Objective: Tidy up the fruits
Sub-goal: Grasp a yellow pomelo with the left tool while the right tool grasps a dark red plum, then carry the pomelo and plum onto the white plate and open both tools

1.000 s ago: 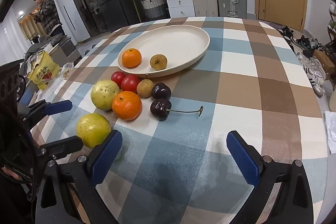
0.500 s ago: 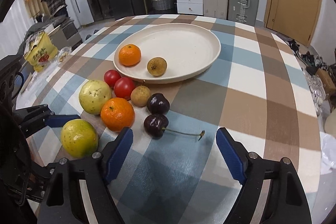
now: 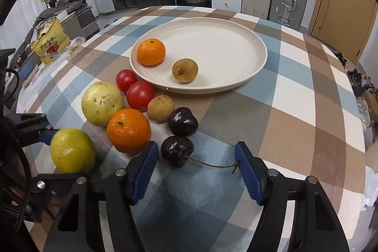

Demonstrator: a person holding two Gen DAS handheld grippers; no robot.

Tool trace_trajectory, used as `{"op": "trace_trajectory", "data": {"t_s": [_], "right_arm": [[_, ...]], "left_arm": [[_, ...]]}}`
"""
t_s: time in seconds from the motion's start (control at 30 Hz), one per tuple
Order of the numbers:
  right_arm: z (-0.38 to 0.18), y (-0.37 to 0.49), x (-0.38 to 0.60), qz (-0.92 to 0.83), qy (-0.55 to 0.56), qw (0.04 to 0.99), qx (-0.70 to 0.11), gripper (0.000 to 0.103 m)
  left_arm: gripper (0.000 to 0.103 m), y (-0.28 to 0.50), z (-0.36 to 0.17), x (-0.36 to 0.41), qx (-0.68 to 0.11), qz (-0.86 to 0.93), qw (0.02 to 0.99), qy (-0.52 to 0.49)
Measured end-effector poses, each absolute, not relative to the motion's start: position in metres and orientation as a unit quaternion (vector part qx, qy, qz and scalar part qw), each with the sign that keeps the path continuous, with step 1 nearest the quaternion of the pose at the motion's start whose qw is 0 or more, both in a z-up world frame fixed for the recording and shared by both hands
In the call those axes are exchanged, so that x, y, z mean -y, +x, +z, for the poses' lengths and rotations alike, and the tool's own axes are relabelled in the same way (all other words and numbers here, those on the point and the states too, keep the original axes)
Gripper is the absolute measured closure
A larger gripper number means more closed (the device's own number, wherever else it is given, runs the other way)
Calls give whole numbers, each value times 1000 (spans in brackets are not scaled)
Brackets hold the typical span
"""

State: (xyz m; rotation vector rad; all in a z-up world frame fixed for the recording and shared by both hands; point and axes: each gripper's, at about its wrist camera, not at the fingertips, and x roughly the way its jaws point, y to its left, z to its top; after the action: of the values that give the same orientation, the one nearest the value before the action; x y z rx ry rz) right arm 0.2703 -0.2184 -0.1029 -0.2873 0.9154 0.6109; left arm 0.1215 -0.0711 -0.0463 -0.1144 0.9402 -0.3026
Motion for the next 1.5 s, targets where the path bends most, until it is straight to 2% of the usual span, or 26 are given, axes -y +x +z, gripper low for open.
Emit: {"op": "trace_trajectory", "data": {"t_s": [0.23, 0.5, 0.77, 1.5], "right_arm": [[-103, 260, 214, 294, -148, 844, -423, 51], [-101, 246, 222, 297, -125, 849, -418, 75], [-94, 231, 229, 300, -105, 857, -406, 76], [-30, 210, 238, 321, -35, 880, -347, 76]], "left_arm": [[56, 114, -27, 58, -432, -129, 891, -56], [56, 105, -12, 53, -419, -117, 899, -55], [56, 100, -4, 49, -405, -114, 906, -57], [56, 124, 29, 28, -369, -83, 925, -50]]}}
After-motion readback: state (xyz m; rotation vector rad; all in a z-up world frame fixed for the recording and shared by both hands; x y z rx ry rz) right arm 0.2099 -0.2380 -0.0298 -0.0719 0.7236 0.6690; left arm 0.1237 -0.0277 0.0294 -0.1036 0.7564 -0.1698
